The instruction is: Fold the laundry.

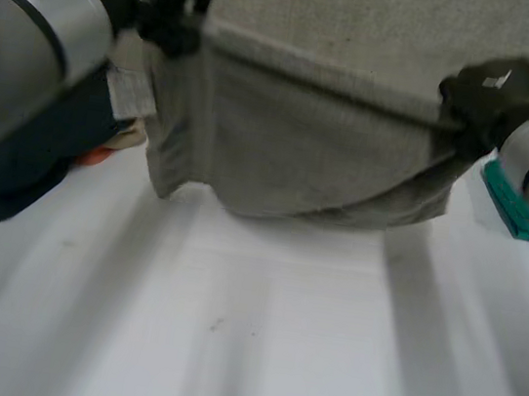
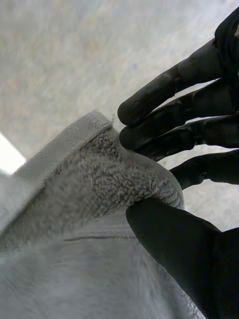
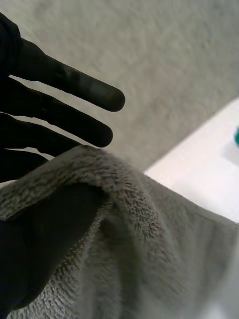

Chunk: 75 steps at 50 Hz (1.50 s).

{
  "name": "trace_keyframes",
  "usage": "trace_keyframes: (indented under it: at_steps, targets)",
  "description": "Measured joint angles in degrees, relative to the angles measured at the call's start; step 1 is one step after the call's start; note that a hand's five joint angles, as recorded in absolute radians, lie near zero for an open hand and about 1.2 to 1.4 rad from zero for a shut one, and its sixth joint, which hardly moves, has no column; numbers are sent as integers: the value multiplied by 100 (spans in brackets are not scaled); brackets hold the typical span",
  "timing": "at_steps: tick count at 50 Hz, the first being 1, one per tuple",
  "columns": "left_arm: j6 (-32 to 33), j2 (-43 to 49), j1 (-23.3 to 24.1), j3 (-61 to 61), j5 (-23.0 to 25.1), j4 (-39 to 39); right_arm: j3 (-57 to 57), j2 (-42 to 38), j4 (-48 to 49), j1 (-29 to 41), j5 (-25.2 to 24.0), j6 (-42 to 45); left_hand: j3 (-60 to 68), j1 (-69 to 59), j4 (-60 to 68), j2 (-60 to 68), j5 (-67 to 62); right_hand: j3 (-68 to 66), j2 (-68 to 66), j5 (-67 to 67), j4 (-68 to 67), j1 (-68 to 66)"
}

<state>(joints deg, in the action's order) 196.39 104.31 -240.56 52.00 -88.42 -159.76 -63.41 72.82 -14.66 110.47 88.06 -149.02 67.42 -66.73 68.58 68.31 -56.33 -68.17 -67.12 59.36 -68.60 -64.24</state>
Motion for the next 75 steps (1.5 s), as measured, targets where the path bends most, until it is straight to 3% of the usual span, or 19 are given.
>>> trace_keyframes:
  at_steps: [6,13,19,24,28,34,45,53,55,63,71,75]
  targets:
    - [441,22,-249,-432,-153,649,646,137,-609,89,-120,10,0,0,0,0,0,0,-29,1,-1,0]
    - [714,869,-476,-707,-213,633,911,-445,-807,180,-417,10,0,0,1,0,-1,0,-29,1,0,0]
    - [801,1913,-514,-1448,-261,-446,1380,-1443,-23,210,-434,-33,0,0,2,7,0,-1,-29,1,-1,0]
    - [797,2322,-512,-2365,-307,-2039,2116,-2068,1722,182,-53,-149,0,0,3,7,0,-8,-29,1,-2,0]
    - [768,2197,-496,-2747,-298,-3211,2393,-2050,3121,155,225,-266,0,0,3,7,0,-8,-31,0,-2,0]
    - [724,1690,-487,-2365,-185,-3749,2105,-1593,4021,151,118,-445,0,0,3,7,0,-8,-31,12,-2,0]
    - [707,752,-744,791,-93,-3443,-273,-765,2655,120,-641,-503,0,0,3,13,0,-8,-31,20,-3,0]
    - [797,874,-780,2751,-23,-3553,-2018,-1127,2110,287,-874,-314,0,0,3,13,-1,-8,-31,17,-3,0]
    - [854,1031,-788,3028,-30,-3585,-2243,-1349,2125,346,-874,-214,0,0,3,13,0,627,562,-695,642,321]
    - [912,1167,-959,3315,-82,-3588,-2089,-1451,1826,239,-754,-248,0,0,3,13,0,4529,4477,-4763,4572,4165]
    - [866,798,-1107,3397,44,-3523,-1384,-1158,970,-222,-1055,-505,0,0,3,13,1,5134,4868,-5360,5117,4584]
    - [830,669,-1141,3447,142,-3468,-626,-1430,271,-517,-1579,-41,0,0,3,13,0,5109,4859,-5269,5102,4580]
